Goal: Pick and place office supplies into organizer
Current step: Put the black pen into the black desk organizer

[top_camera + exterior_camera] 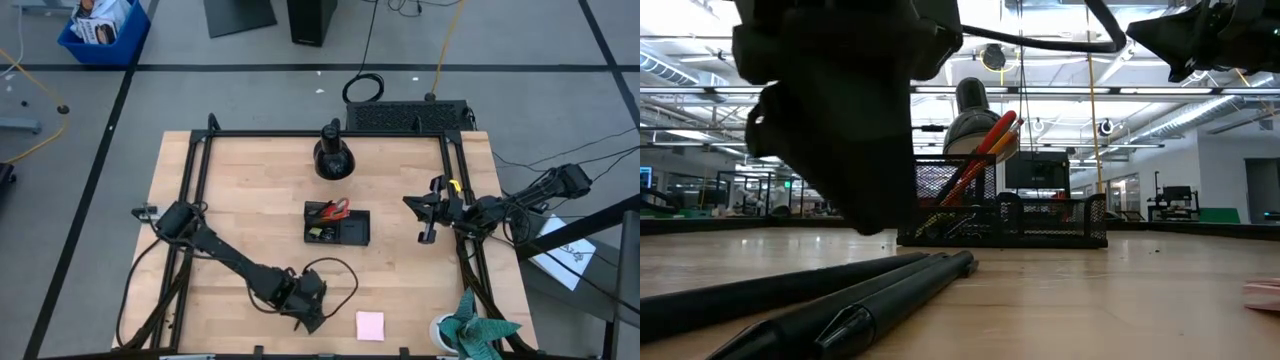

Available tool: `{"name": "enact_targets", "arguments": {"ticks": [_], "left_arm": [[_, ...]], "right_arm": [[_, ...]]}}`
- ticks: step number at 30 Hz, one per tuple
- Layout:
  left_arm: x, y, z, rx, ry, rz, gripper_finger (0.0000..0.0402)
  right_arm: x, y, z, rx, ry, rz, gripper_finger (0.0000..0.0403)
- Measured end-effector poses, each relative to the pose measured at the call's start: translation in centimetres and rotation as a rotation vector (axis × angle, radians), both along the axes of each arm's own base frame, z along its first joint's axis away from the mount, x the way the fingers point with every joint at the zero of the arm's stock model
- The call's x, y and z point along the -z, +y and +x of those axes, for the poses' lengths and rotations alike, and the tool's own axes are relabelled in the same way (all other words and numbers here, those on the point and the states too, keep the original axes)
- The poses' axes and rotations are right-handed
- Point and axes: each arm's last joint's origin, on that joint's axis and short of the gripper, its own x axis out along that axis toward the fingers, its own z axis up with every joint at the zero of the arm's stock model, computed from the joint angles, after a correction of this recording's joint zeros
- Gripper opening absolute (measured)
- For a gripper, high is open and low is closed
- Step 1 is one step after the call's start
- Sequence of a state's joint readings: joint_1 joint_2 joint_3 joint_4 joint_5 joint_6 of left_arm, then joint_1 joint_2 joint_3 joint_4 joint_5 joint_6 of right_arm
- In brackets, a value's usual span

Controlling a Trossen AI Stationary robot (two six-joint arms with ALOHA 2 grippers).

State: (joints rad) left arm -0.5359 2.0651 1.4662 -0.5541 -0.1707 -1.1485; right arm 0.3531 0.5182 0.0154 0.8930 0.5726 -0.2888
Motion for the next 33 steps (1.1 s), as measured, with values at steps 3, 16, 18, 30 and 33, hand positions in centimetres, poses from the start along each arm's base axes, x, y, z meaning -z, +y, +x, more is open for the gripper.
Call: {"name": "enact_targets", "arguments": {"ticks": [3,16,18,30,33], "left_arm": [[-0.1,0.8,0.4,-0.013,-0.008,0.017,0.0143],[0.2,2.5,0.4,-0.028,0.092,0.022,0.0143],[0.4,2.4,0.4,-0.035,0.095,0.015,0.0143],[2.9,1.5,0.7,-0.054,0.133,0.008,0.0143],[3.6,1.4,0.5,-0.052,0.17,0.014,0.0143]], "right_arm": [[0.0,0.0,0.0,0.002,0.001,-0.003,0.0009],[0.0,0.0,0.0,0.008,0.005,-0.018,0.0009],[0.0,0.0,0.0,0.01,0.007,-0.023,0.0009],[0.0,0.0,0.0,0.01,0.01,-0.025,0.0009],[0.0,0.0,0.0,0.01,0.011,-0.025,0.0009]]}}
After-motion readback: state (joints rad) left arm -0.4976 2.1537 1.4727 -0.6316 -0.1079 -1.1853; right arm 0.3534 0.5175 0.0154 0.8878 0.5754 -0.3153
